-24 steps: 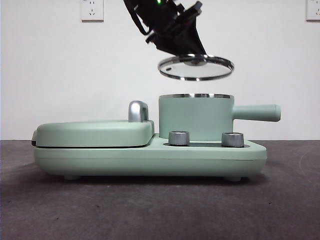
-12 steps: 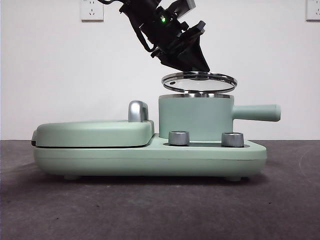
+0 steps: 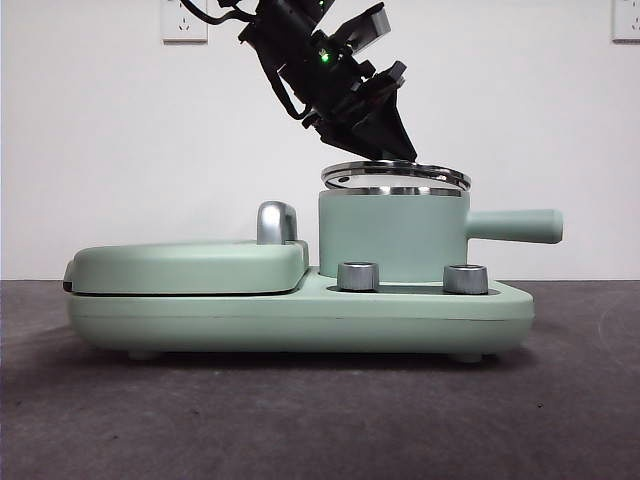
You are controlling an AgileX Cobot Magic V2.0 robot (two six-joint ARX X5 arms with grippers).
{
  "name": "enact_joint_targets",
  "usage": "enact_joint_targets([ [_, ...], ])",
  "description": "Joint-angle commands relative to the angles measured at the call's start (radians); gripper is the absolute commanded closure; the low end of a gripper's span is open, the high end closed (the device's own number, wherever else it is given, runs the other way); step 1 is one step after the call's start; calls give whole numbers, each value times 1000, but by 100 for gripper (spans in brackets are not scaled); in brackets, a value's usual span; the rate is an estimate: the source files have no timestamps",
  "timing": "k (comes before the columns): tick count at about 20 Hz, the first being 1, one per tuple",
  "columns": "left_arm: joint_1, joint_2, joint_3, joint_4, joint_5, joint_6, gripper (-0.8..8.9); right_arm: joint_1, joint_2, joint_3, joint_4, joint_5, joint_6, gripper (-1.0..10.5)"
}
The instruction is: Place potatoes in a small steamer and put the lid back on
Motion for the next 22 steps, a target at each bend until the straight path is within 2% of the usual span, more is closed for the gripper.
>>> enact_joint_targets([
  [1, -6, 40, 27, 14, 20, 40, 799, 5, 2, 6, 11, 0, 13, 480],
  [9, -1, 67, 27, 3, 75, 70, 799, 5, 2, 6, 11, 0, 38, 480],
  [13, 5, 67, 27, -101, 120, 73, 799, 5, 2, 6, 12, 1, 42, 480],
  [15, 5, 67, 27, -136, 122, 101, 799, 4, 2, 6, 16, 1, 45, 480],
  [22, 5, 68, 27, -73, 154, 148, 799, 4, 2, 6, 18, 0, 65, 480],
])
